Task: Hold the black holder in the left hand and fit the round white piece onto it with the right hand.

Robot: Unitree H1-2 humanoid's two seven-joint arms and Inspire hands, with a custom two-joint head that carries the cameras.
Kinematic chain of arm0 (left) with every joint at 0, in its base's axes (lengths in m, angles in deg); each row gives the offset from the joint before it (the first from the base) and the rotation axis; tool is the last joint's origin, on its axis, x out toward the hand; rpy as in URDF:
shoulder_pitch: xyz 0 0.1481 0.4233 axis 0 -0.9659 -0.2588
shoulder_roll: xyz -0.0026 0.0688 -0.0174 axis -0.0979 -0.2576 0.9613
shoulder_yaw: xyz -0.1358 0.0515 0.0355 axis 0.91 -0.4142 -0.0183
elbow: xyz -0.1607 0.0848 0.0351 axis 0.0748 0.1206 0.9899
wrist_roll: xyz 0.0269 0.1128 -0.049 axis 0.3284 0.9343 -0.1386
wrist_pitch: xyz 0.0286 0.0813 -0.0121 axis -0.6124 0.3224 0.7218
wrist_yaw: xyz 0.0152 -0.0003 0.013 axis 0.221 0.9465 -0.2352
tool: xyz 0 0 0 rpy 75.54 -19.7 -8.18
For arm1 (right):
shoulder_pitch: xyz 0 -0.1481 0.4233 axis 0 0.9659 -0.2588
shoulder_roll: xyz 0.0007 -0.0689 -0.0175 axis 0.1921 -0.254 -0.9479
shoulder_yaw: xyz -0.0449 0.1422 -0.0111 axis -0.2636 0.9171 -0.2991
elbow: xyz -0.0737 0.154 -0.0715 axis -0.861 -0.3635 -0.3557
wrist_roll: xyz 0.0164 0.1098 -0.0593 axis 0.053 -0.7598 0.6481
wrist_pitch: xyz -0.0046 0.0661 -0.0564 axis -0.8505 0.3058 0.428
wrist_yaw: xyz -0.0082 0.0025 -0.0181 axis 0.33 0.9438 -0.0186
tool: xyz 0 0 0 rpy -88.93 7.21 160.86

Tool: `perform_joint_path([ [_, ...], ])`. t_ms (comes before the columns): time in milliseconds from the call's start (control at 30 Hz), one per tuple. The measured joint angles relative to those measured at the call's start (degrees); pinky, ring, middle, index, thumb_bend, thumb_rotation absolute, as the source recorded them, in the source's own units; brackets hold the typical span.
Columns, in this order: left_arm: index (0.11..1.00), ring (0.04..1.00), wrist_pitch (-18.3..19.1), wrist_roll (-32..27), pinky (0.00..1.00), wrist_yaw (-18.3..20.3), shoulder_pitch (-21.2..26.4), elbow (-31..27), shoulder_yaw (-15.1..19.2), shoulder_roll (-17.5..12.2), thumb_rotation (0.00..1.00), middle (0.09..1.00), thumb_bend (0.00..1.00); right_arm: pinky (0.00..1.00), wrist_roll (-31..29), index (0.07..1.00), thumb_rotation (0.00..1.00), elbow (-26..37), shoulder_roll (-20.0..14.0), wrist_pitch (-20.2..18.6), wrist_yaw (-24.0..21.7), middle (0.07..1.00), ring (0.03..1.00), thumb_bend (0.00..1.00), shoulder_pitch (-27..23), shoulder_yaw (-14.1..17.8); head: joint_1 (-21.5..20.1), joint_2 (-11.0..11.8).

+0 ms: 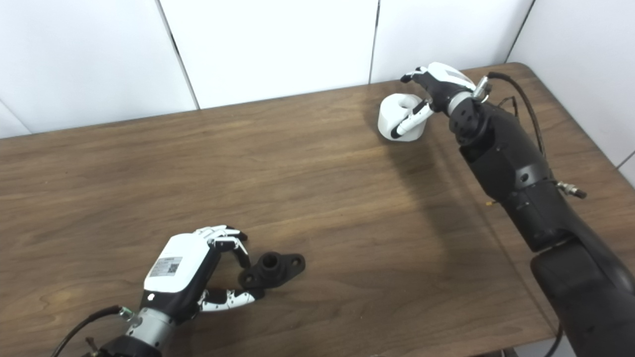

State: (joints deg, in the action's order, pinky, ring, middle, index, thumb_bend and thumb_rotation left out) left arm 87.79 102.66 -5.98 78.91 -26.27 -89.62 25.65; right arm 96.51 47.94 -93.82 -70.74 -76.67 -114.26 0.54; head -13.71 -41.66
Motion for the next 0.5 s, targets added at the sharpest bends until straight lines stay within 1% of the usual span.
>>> perform_joint_path([
  [167, 0.491, 0.832, 0.00, 0.00, 0.83, -0.36, 0.13, 0.30, -0.01, 0.13, 0.05, 0.779, 0.52, 1.00, 0.40, 0.806, 0.25, 0.10, -0.02, -0.11, -0.81, 0.997, 1.000, 0.87, -0.38, -0.31, 0.09, 0.00],
  [267, 0.491, 0.833, 0.00, 0.00, 0.83, -0.38, 0.12, 0.33, 0.02, 0.19, 0.05, 0.780, 0.52, 0.99, 0.45, 0.767, 0.26, 0.13, -0.04, -0.07, -1.05, 0.986, 1.000, 0.86, -0.52, -0.31, 0.09, 0.00],
  [367, 0.491, 0.834, 0.00, 0.00, 0.83, -0.38, 0.12, 0.35, 0.06, 0.26, 0.05, 0.781, 0.52, 0.98, 0.66, 0.725, 0.24, 0.13, -0.05, 0.00, -1.06, 0.965, 1.000, 0.86, -0.53, -0.31, 0.09, 0.00],
  [500, 0.491, 0.835, 0.01, 0.01, 0.83, -0.38, 0.12, 0.36, 0.07, 0.30, 0.05, 0.782, 0.52, 0.98, 0.96, 0.696, 0.24, 0.14, -0.05, 0.13, -1.03, 0.950, 1.000, 0.85, -0.53, -0.24, 0.09, 0.00],
])
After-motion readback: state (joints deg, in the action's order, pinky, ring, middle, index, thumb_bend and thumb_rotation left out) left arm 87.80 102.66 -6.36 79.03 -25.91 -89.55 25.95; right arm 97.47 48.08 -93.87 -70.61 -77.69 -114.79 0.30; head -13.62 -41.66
